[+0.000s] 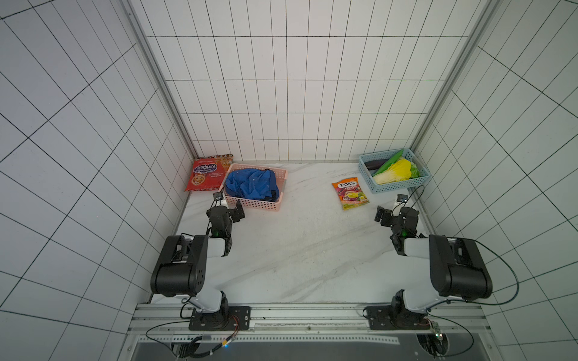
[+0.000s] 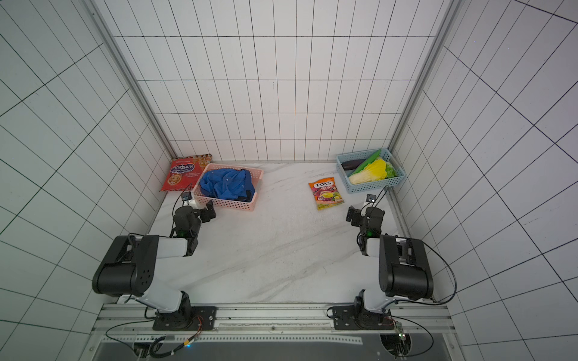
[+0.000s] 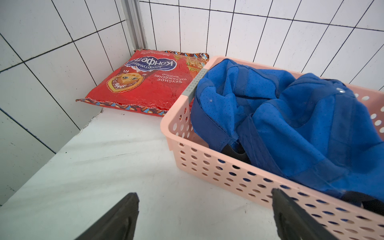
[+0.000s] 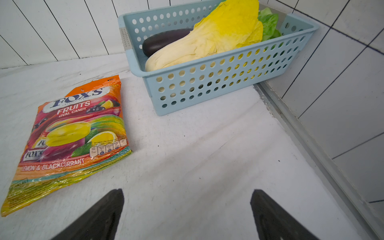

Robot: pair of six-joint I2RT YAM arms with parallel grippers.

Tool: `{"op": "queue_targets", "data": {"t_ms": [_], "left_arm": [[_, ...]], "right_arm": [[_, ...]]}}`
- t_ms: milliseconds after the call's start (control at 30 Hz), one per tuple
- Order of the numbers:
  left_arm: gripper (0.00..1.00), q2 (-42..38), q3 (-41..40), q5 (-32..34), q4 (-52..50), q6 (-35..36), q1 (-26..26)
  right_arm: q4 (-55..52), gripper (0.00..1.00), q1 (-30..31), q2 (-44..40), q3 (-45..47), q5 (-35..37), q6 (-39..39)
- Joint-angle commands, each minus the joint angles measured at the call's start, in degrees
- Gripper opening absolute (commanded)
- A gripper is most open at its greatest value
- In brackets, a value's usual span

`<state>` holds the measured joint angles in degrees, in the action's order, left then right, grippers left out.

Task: Turn the baseball cap inside out
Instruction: Pick up the baseball cap from the basket.

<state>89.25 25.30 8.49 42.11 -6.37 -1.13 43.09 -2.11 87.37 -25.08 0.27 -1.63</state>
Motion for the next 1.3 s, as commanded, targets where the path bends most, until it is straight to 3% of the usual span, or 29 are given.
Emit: {"op": "queue_targets", "data": {"t_ms": [0,133,267,367,467,600,767,933,1100,1200,1267], "left_arm": [[0.98,-6.5,3.0,-1.4,-7.5,1.1,0.1],[0.98,-16.8,8.0,-1.9,-23.7,-0.4,0.9],[0.98,-21.7,14.2,-11.5,-36.3,-0.9,0.9],[0.98,-19.5,23.1,-22.4,-47.3,-1.5,1.3],[0.98,-13.4,31.4,-26.4,-55.7,0.5,2.5],[0.98,-3.3,40.3,-23.9,-62.0,2.5,3.4],[0.98,8.3,51.6,-21.7,-70.4,3.6,3.3],[0.95,15.9,58.5,-22.5,-73.2,3.7,4.0],[0.90,19.8,60.3,-19.7,-72.1,4.8,5.5],[0.80,22.9,62.5,-16.8,-73.1,5.2,5.8],[0.65,24.5,64.0,-15.4,-74.2,5.8,6.0]], "right_arm": [[-8.2,0.99,0.5,-7.3,-3.0,1.1,-0.1],[-18.6,0.99,0.6,-18.4,-5.4,0.1,-4.6],[-26.1,0.99,2.6,-26.0,-7.6,-8.7,-11.5],[-30.0,0.99,10.4,-29.3,-9.0,-13.1,-11.4],[-32.0,0.99,19.9,-29.5,-10.3,-12.2,-10.6],[-31.9,0.99,31.3,-27.1,-12.1,-7.8,-10.3],[-31.8,0.99,40.6,-21.7,-15.2,-2.5,-7.4],[-31.5,0.99,45.3,-16.5,-18.1,-0.2,-6.2],[-31.5,0.99,47.6,-14.3,-19.0,0.2,-5.5],[-31.7,0.99,48.0,-14.9,-18.5,1.3,-5.2],[-32.4,0.99,48.0,-16.0,-18.2,2.2,-5.0]]}}
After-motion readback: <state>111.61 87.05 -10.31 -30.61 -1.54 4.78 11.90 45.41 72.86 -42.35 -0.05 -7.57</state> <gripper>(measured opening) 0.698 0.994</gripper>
